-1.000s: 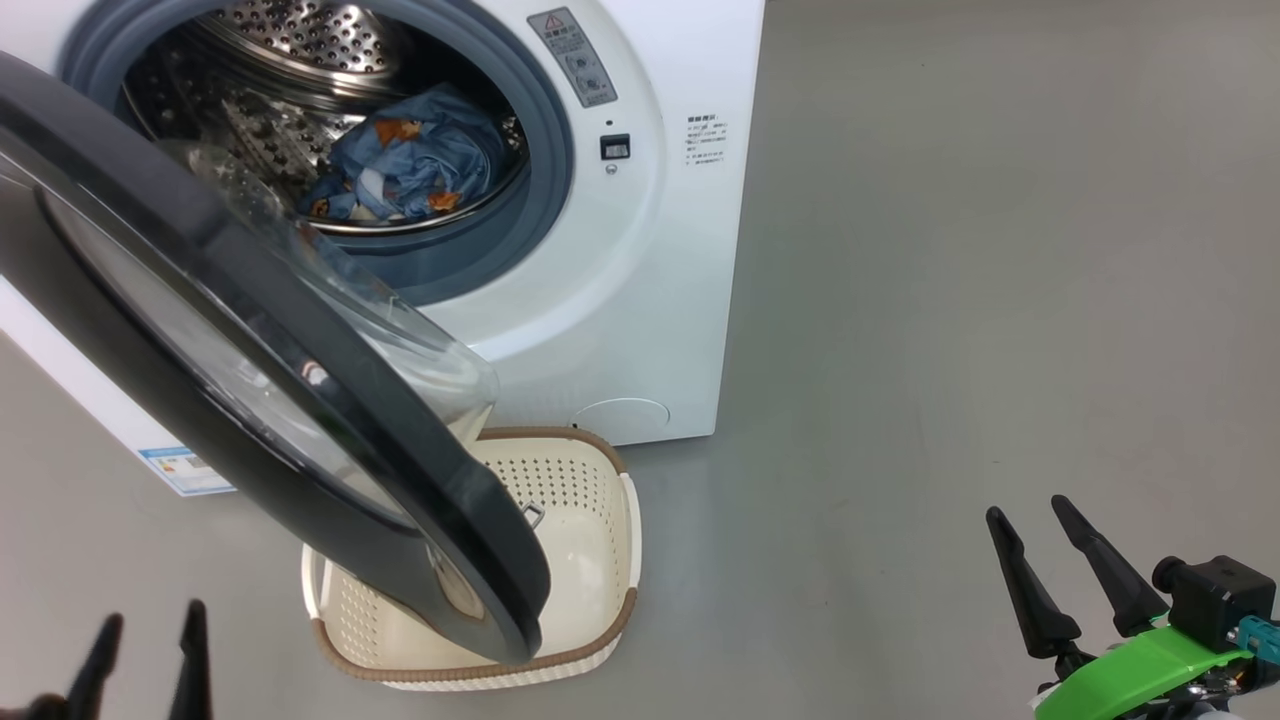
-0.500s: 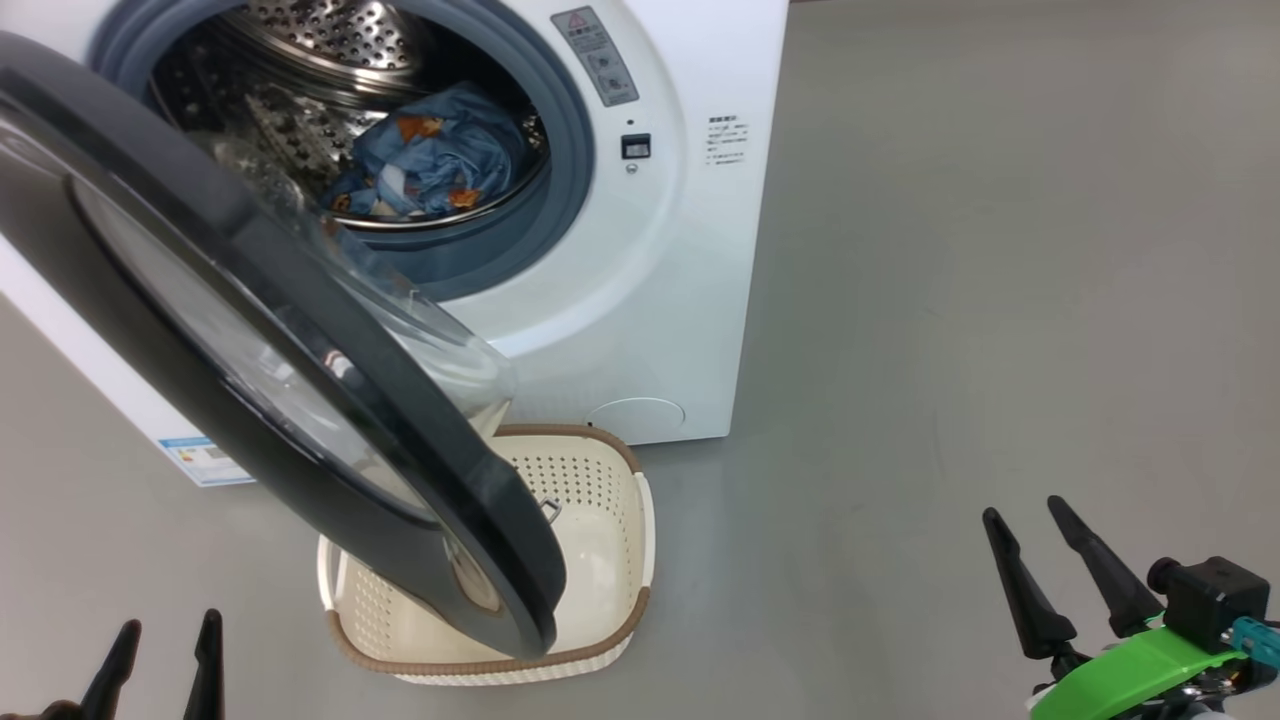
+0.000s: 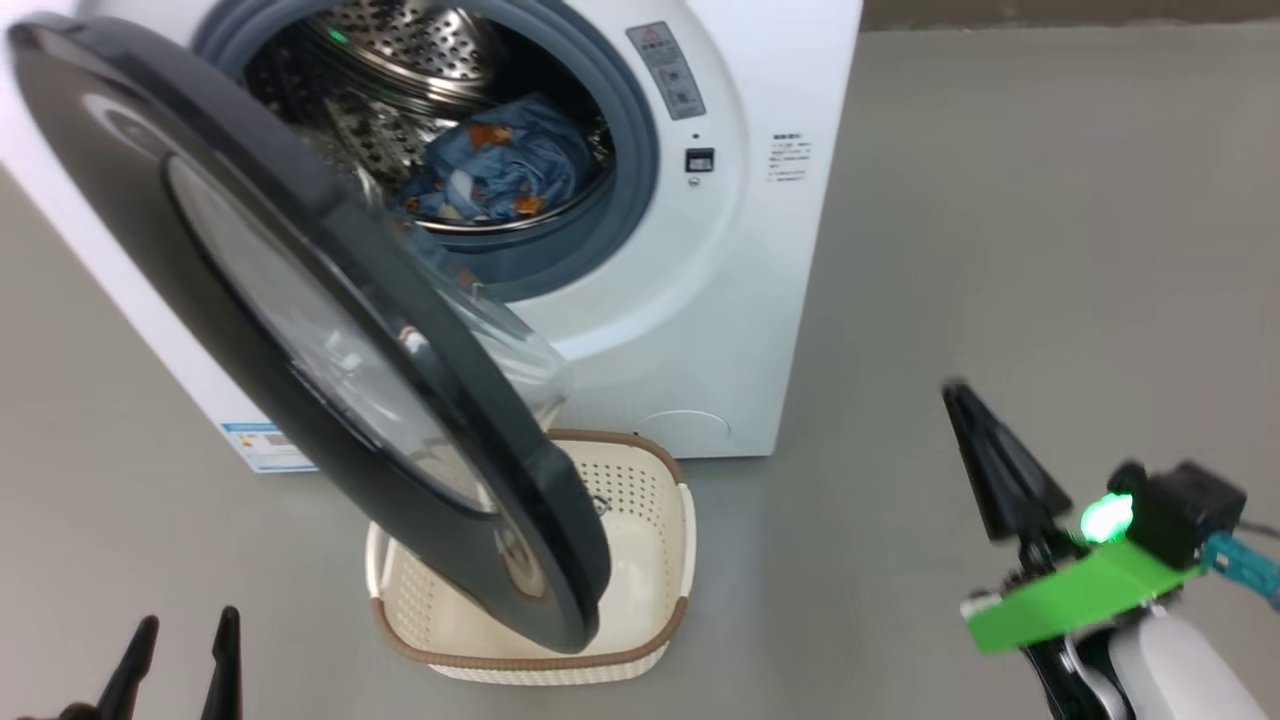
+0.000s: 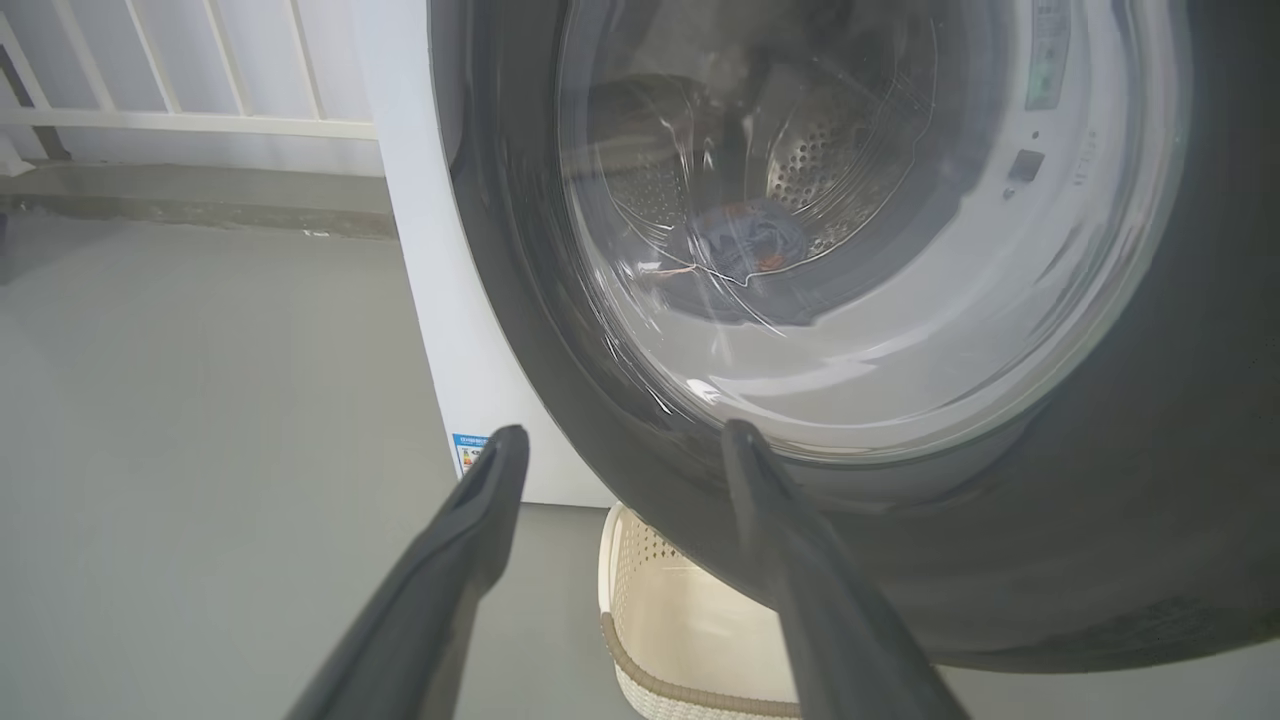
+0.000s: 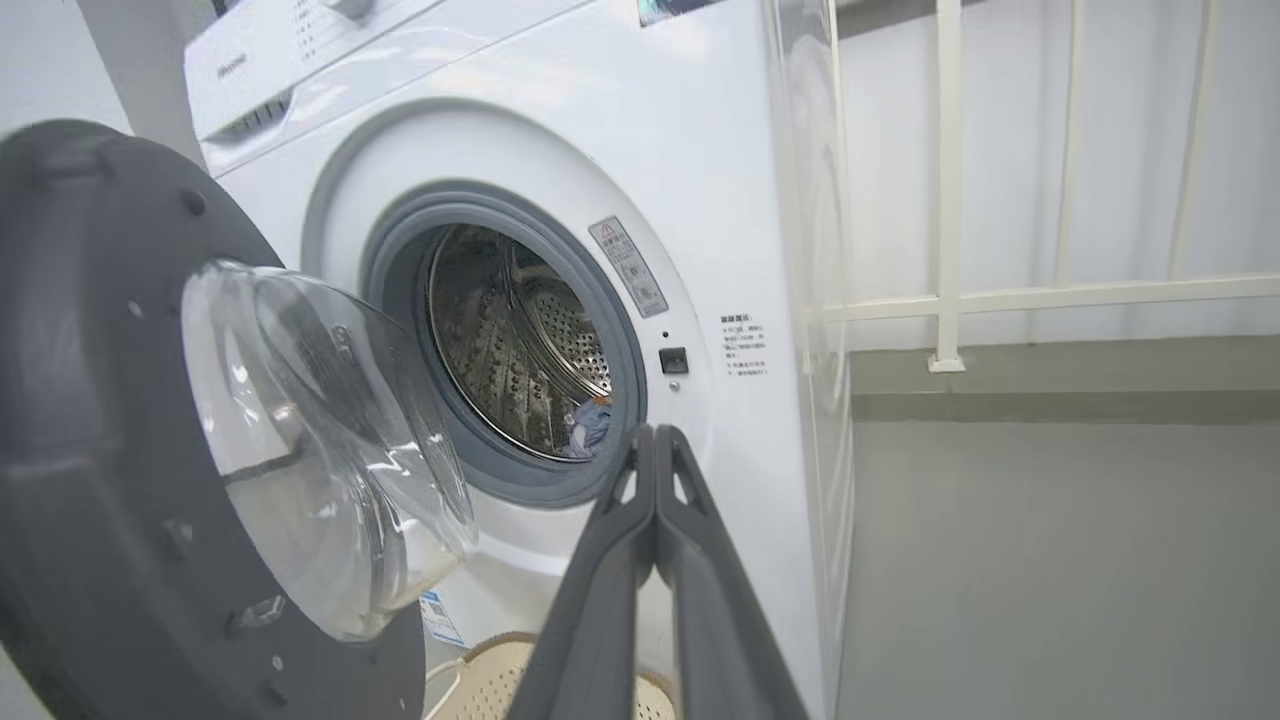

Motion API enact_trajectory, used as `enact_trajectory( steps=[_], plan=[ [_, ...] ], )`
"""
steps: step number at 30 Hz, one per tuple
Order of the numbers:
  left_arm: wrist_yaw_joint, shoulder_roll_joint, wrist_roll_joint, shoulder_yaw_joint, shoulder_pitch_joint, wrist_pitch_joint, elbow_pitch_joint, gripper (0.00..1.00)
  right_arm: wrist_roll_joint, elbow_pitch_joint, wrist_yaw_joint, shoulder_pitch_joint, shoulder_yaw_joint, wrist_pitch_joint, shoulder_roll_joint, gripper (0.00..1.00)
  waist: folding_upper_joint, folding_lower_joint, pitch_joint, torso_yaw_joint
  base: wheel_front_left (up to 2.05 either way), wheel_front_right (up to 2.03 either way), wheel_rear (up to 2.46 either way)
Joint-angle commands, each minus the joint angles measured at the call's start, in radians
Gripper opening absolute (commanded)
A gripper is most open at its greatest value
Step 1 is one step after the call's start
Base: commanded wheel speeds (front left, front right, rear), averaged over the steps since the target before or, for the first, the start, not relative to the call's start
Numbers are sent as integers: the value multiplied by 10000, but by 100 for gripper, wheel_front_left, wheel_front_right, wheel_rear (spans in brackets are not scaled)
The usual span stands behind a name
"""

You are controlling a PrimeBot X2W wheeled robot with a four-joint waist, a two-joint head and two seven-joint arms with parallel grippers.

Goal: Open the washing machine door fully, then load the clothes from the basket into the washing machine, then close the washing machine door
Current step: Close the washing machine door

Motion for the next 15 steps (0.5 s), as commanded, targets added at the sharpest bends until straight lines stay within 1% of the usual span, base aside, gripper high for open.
enact_trajectory(
  steps=[1,3,6,11,15],
  plan=[
    [-25,104,161,453,-71,-105,-342,100,85,-708,16,-567,417,-120,56,0,0,0,-158,252,0,0,0],
    [-25,61,182,487,-49,-105,-401,100,101,-951,16,-731,555,-120,108,0,0,0,-190,324,0,0,0],
    [-25,-38,255,489,9,-105,-548,100,239,-1697,16,-1218,999,-120,339,0,0,0,-278,543,0,0,0],
    [-25,-172,346,417,103,-105,-661,100,352,-2669,16,-1825,2255,-120,598,0,0,0,-428,920,0,0,0],
    [-25,-217,368,378,178,-105,-640,100,528,-2922,16,-2024,3400,-120,683,0,0,0,-507,1177,0,0,0]
  ],
)
